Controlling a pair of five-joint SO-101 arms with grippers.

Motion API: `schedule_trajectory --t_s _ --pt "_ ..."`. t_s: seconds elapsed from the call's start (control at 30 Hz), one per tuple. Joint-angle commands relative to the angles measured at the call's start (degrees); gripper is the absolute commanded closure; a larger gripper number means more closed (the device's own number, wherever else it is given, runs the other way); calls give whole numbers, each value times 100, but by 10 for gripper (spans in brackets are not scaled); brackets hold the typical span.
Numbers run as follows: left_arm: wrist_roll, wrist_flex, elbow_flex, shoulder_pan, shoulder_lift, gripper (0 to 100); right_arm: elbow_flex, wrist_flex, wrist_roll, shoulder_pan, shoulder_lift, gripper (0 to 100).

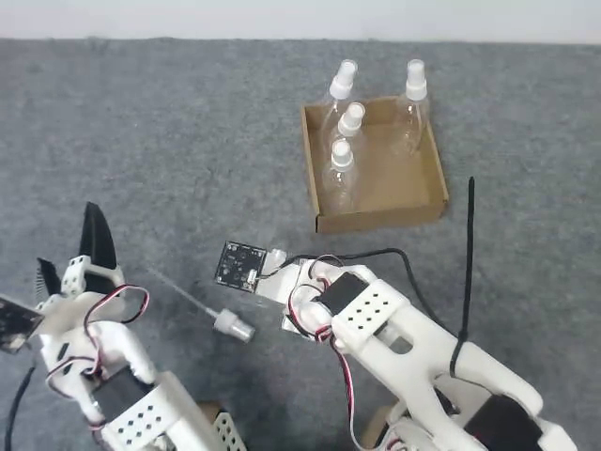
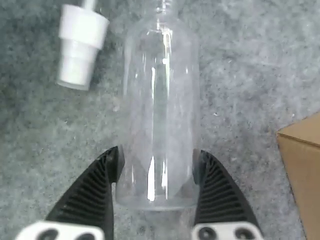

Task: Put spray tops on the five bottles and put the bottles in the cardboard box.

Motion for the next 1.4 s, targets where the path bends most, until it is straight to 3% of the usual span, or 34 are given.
schedule_trajectory --t_s 0.0,0.33,0.6,1.0,1.37 --pt "97 -220 -48 -35 26 625 -246 119 114 242 -303 965" --pt "97 -220 -48 -26 26 625 -431 655 88 277 -365 682" --pt "97 -220 -48 -26 26 625 -1301 1789 70 268 -312 680" --pt "97 -220 -48 -18 26 625 -1495 1886 -149 251 -365 680" --pt "97 -220 -48 0 26 625 -2251 2738 -211 251 -303 681"
